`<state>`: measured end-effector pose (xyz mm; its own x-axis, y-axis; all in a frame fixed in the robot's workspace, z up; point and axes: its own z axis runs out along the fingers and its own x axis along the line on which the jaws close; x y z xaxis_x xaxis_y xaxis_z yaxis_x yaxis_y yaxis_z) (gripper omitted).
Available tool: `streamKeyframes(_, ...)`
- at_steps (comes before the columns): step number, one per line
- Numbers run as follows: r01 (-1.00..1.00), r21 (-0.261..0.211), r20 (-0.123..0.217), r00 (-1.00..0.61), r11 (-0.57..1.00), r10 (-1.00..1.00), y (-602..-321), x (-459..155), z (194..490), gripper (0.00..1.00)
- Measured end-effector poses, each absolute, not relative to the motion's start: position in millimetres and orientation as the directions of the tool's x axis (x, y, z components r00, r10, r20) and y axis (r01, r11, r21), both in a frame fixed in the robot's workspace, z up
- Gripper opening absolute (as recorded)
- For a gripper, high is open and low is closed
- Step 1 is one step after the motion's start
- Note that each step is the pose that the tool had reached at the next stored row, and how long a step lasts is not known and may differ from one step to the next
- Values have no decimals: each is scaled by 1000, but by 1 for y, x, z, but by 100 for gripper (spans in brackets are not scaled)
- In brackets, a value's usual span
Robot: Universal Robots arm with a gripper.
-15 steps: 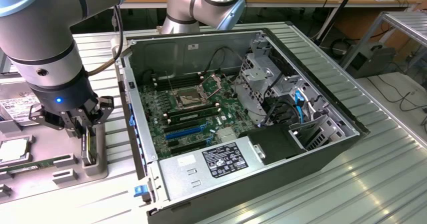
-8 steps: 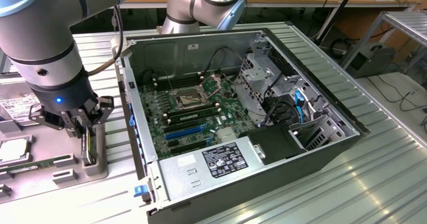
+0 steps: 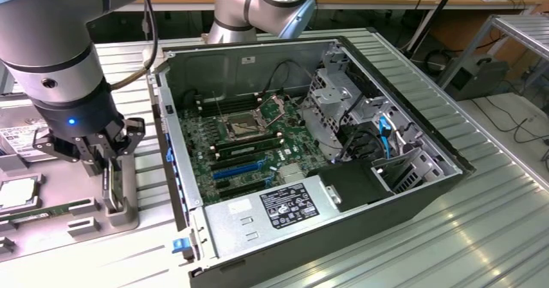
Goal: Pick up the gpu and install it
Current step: 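Pick up the gpu and move the gpu toward the slot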
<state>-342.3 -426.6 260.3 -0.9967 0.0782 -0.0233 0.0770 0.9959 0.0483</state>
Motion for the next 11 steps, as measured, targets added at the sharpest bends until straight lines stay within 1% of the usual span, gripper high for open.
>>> streamKeyframes(11, 77, 48, -22, -997, 996, 78, -427, -342, 288, 27)
